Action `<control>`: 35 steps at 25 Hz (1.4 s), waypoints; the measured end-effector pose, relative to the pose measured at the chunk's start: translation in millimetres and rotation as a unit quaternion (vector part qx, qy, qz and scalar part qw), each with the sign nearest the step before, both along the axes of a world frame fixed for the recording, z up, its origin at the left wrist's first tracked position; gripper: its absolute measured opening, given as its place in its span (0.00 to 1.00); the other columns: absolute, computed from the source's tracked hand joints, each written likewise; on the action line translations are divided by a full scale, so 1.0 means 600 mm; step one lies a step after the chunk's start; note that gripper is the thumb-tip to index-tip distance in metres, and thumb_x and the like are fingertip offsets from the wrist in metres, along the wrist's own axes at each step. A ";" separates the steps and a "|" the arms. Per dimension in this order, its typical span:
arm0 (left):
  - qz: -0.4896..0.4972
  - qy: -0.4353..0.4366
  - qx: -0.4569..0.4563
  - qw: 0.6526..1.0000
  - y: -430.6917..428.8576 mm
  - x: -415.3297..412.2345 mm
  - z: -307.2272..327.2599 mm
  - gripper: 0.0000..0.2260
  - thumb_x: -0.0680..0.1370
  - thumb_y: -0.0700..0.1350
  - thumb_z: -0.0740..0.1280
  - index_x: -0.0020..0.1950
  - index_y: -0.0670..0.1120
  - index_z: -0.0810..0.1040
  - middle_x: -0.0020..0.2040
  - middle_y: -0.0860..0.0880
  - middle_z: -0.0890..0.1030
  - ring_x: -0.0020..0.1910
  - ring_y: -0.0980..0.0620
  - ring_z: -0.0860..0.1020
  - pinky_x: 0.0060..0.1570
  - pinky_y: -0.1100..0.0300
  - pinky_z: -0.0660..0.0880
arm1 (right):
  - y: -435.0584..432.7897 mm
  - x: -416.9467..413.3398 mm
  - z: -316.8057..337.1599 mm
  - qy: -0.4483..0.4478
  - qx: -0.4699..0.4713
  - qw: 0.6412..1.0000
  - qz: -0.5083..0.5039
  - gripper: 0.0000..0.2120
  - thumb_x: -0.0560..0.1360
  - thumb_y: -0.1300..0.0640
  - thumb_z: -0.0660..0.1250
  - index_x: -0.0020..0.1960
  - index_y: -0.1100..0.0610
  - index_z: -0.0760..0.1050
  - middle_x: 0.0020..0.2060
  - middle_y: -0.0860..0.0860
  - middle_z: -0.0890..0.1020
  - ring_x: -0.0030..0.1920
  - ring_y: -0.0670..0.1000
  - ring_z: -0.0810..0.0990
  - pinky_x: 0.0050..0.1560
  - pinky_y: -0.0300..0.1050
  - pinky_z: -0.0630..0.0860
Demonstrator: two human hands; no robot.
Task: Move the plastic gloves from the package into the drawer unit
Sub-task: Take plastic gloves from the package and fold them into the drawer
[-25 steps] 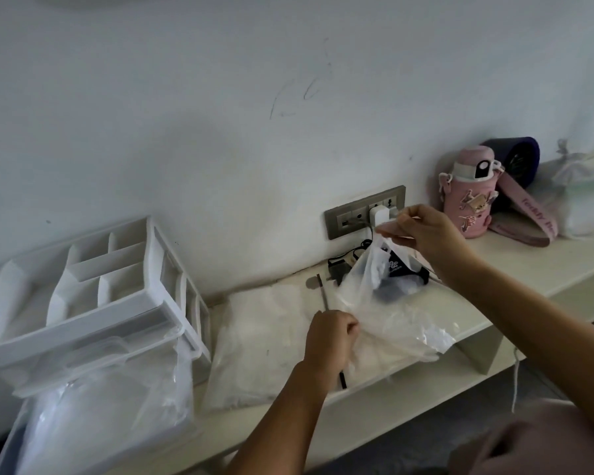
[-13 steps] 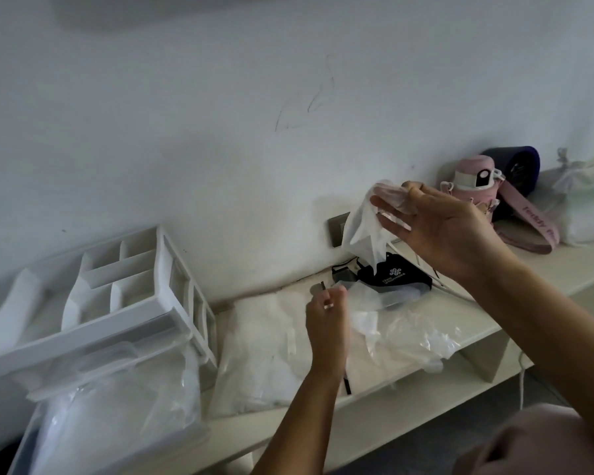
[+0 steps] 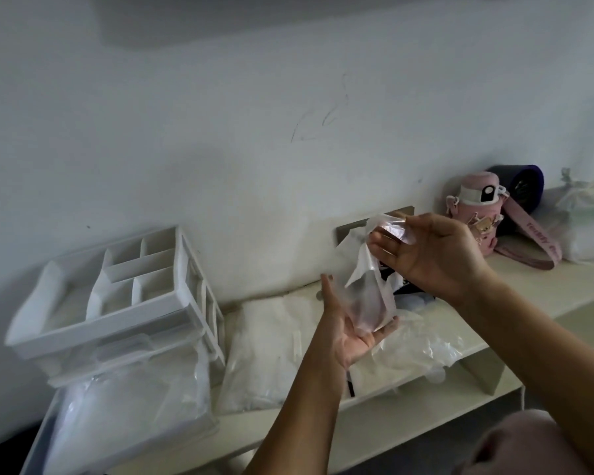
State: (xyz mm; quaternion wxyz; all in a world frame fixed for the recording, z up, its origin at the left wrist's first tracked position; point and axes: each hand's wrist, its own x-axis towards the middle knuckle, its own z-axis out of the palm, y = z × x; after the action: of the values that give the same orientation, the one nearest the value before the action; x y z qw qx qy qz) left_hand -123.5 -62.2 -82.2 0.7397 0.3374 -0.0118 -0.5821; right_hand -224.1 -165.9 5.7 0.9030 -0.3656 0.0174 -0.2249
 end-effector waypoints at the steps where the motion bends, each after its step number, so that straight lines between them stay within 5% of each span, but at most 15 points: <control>1: -0.003 -0.004 -0.008 1.000 0.009 0.006 0.003 0.35 0.73 0.72 0.54 0.63 0.46 0.74 0.61 0.39 0.78 0.56 0.38 0.78 0.59 0.37 0.71 | -0.001 0.000 -0.002 0.001 -0.003 1.000 -0.005 0.11 0.58 0.61 0.68 0.40 0.61 0.74 0.38 0.59 0.82 0.42 0.58 0.83 0.46 0.47 0.80; 5: -0.078 -0.084 -0.028 0.993 0.060 0.038 0.011 0.43 0.67 0.75 0.56 0.70 0.45 0.71 0.55 0.44 0.82 0.53 0.45 0.81 0.70 0.34 0.56 | 0.006 0.005 -0.002 0.013 -0.004 0.999 -0.046 0.09 0.56 0.62 0.67 0.37 0.62 0.75 0.35 0.56 0.81 0.39 0.56 0.83 0.44 0.46 0.81; 8: -0.101 -0.192 -0.031 0.976 0.110 0.059 0.024 0.40 0.60 0.64 0.77 0.64 0.42 0.78 0.56 0.43 0.82 0.52 0.48 0.82 0.60 0.47 0.74 | 0.023 0.012 0.003 0.027 -0.016 0.998 -0.062 0.08 0.57 0.62 0.64 0.36 0.63 0.72 0.33 0.56 0.79 0.36 0.56 0.83 0.41 0.46 0.81; 10: -0.107 -0.261 -0.023 0.959 0.141 0.072 0.030 0.34 0.53 0.61 0.81 0.53 0.43 0.84 0.52 0.44 0.84 0.52 0.49 0.82 0.52 0.52 0.79 | 0.037 0.020 0.005 0.035 -0.019 0.998 -0.054 0.04 0.62 0.63 0.60 0.34 0.62 0.73 0.33 0.56 0.79 0.35 0.55 0.83 0.41 0.46 0.82; 14: -0.150 -0.373 0.037 0.915 0.194 0.074 0.045 0.32 0.56 0.64 0.78 0.53 0.47 0.83 0.51 0.47 0.84 0.57 0.51 0.80 0.69 0.46 0.62 | 0.062 0.042 0.005 0.037 -0.025 0.999 -0.015 0.07 0.64 0.63 0.59 0.33 0.62 0.76 0.33 0.58 0.81 0.37 0.55 0.83 0.40 0.47 0.81; 18: -0.081 -0.412 0.100 0.902 0.223 0.055 0.064 0.05 0.71 0.45 0.71 0.45 0.47 0.83 0.42 0.50 0.84 0.45 0.58 0.82 0.51 0.66 0.72 | 0.093 0.071 -0.001 0.024 -0.032 0.999 0.012 0.02 0.62 0.65 0.63 0.33 0.64 0.74 0.33 0.57 0.78 0.40 0.57 0.83 0.45 0.50 0.81; 22: 0.053 -0.410 0.101 0.905 0.271 0.102 0.094 0.06 0.73 0.37 0.69 0.38 0.43 0.84 0.38 0.44 0.84 0.40 0.51 0.83 0.46 0.62 0.78 | 0.092 0.080 0.000 0.106 -0.103 0.989 0.021 0.07 0.73 0.64 0.56 0.38 0.62 0.70 0.34 0.57 0.79 0.43 0.57 0.83 0.45 0.50 0.81; 23: 0.067 -0.454 0.124 0.880 0.288 0.121 0.105 0.06 0.74 0.38 0.69 0.38 0.43 0.84 0.37 0.45 0.84 0.39 0.51 0.81 0.44 0.61 0.75 | 0.084 0.079 -0.005 0.162 -0.170 0.971 0.049 0.07 0.72 0.63 0.58 0.39 0.64 0.72 0.38 0.59 0.82 0.46 0.59 0.83 0.48 0.51 0.80; 25: 0.045 -0.550 0.170 0.816 0.319 0.152 0.137 0.03 0.74 0.39 0.71 0.41 0.45 0.83 0.38 0.46 0.83 0.41 0.49 0.78 0.45 0.59 0.71 | 0.074 0.078 -0.012 0.274 -0.380 0.874 0.127 0.10 0.73 0.57 0.65 0.48 0.63 0.77 0.52 0.59 0.82 0.53 0.57 0.82 0.57 0.54 0.76; 27: -0.058 -0.618 0.188 0.761 0.341 0.161 0.175 0.01 0.72 0.41 0.73 0.41 0.46 0.83 0.38 0.46 0.81 0.40 0.50 0.76 0.44 0.60 0.71 | 0.086 0.084 -0.005 0.263 -0.507 0.815 0.100 0.22 0.68 0.47 0.74 0.59 0.52 0.75 0.61 0.47 0.79 0.60 0.48 0.78 0.63 0.53 0.73; 30: -0.206 -0.669 0.209 0.683 0.352 0.146 0.221 0.02 0.73 0.42 0.73 0.43 0.46 0.81 0.28 0.55 0.75 0.27 0.59 0.70 0.29 0.68 0.68 | 0.154 0.115 0.034 0.130 -0.537 0.826 0.112 0.32 0.65 0.49 0.75 0.66 0.49 0.69 0.64 0.41 0.74 0.65 0.40 0.72 0.67 0.41 0.68; 35: -0.292 -0.692 0.264 0.605 0.383 0.143 0.251 0.06 0.71 0.45 0.75 0.44 0.44 0.82 0.26 0.57 0.72 0.27 0.61 0.71 0.33 0.66 0.71 | 0.260 0.181 0.025 0.125 -0.611 0.706 0.335 0.29 0.67 0.50 0.75 0.65 0.52 0.69 0.62 0.46 0.76 0.64 0.44 0.74 0.68 0.43 0.69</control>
State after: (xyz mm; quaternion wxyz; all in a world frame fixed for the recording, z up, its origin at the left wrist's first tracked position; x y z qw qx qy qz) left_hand -37.8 167.7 68.2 0.1808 0.7989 -0.4637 -0.3377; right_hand -115.7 -10.0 20.7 0.4874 -0.8441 -0.1344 0.1784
